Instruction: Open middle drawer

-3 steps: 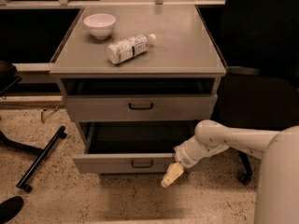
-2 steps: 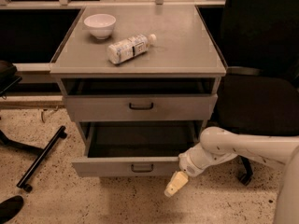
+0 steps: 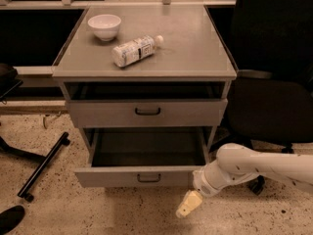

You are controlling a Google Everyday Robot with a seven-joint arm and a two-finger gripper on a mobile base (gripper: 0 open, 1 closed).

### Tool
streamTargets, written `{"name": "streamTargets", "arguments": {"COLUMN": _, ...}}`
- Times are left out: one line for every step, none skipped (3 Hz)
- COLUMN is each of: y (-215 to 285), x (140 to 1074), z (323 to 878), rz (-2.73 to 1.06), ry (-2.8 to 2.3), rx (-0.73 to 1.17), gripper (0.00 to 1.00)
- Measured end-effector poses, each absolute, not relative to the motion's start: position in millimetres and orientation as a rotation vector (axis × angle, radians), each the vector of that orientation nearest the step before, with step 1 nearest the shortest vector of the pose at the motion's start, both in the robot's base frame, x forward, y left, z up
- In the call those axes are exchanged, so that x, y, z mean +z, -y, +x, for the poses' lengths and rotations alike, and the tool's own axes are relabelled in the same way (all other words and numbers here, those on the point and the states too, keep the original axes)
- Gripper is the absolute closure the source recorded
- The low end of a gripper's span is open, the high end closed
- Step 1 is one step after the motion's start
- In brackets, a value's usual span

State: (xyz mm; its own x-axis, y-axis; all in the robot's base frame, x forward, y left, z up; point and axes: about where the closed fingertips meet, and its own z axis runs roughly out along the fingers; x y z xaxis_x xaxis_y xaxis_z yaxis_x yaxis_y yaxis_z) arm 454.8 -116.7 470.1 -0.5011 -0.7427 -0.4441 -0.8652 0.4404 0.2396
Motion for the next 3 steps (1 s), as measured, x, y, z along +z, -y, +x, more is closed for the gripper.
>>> {"name": "streamTargets", "arguments": {"y": 104, "x": 485, "z": 472, "rz": -1.443, "ry": -2.355, "rx": 0.584, "gripper": 0.00}}
{"name": "streamTargets", "arguments": {"y": 88, "x": 489, "z": 502, "rz": -1.516, "ry": -2.282, "rx": 0.551, "gripper": 0.00}}
{"name": "streamTargets", "arguments": {"y": 75, "x": 474, "z": 532, "rz": -1.563, "ry": -2.254, "rx": 0.565, "gripper": 0.00}}
